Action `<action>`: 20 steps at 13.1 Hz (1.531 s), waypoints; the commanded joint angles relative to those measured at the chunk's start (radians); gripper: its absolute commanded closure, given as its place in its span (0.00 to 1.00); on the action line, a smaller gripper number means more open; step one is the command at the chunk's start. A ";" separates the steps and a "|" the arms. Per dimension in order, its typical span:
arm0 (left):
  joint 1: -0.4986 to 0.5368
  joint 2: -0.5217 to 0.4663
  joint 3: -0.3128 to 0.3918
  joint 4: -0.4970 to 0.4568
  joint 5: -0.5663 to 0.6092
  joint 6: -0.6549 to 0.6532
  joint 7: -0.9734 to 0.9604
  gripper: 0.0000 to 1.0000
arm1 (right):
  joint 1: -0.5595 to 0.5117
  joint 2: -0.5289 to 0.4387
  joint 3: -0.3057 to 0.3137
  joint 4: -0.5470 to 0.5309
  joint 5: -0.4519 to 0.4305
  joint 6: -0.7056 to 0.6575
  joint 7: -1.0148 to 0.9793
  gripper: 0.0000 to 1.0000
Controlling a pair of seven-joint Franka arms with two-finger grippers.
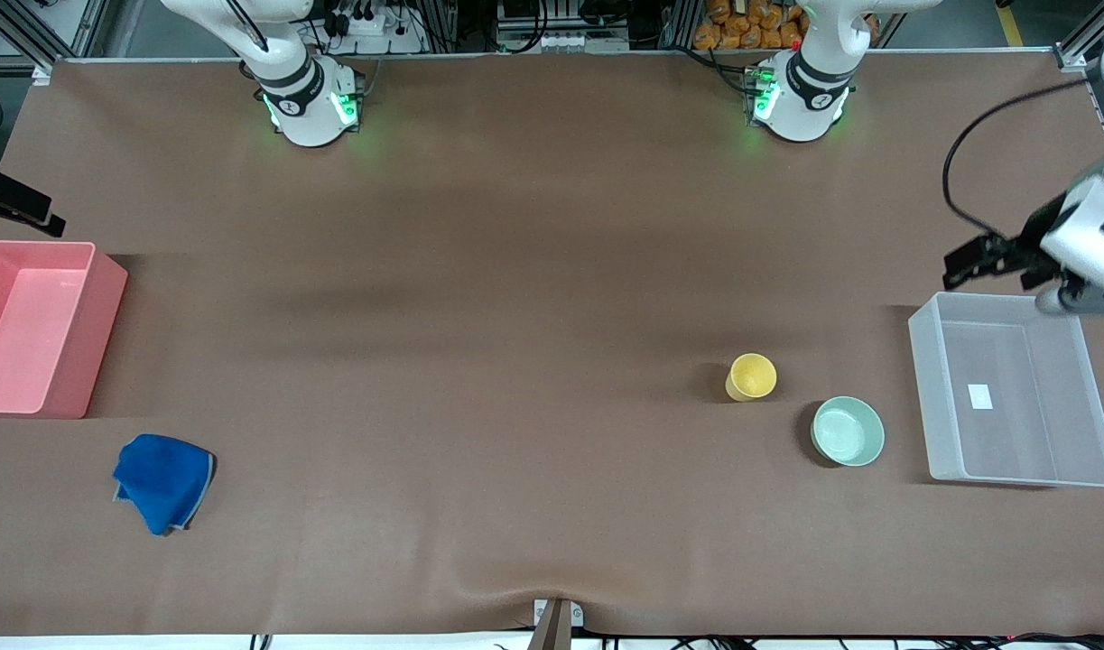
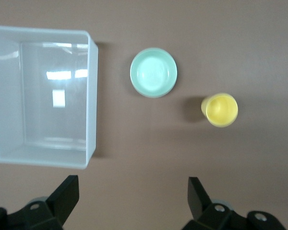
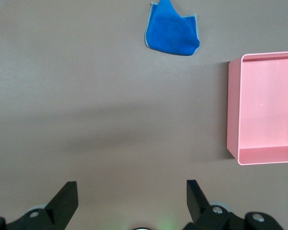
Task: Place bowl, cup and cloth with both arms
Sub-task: 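Move the right gripper toward the blue cloth while the left gripper reaches the green bowl, then grasp the blue cloth with the right gripper while the left gripper grasps the bowl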
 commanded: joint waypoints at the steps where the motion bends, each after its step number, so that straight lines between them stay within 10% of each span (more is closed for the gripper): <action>1: 0.018 0.129 0.002 0.035 -0.022 0.086 0.016 0.00 | -0.018 0.065 0.003 0.012 -0.015 -0.012 0.001 0.00; 5: 0.028 0.333 0.002 0.187 -0.027 0.132 0.019 0.00 | -0.027 0.205 0.002 0.014 -0.021 -0.006 -0.051 0.00; 14: 0.024 0.576 0.002 0.184 -0.027 0.468 0.000 0.00 | -0.021 0.486 0.006 0.021 -0.136 0.345 -0.105 0.00; 20: 0.015 0.642 0.002 0.169 -0.017 0.534 -0.001 0.28 | -0.032 0.619 0.002 0.023 -0.145 0.728 -0.417 0.00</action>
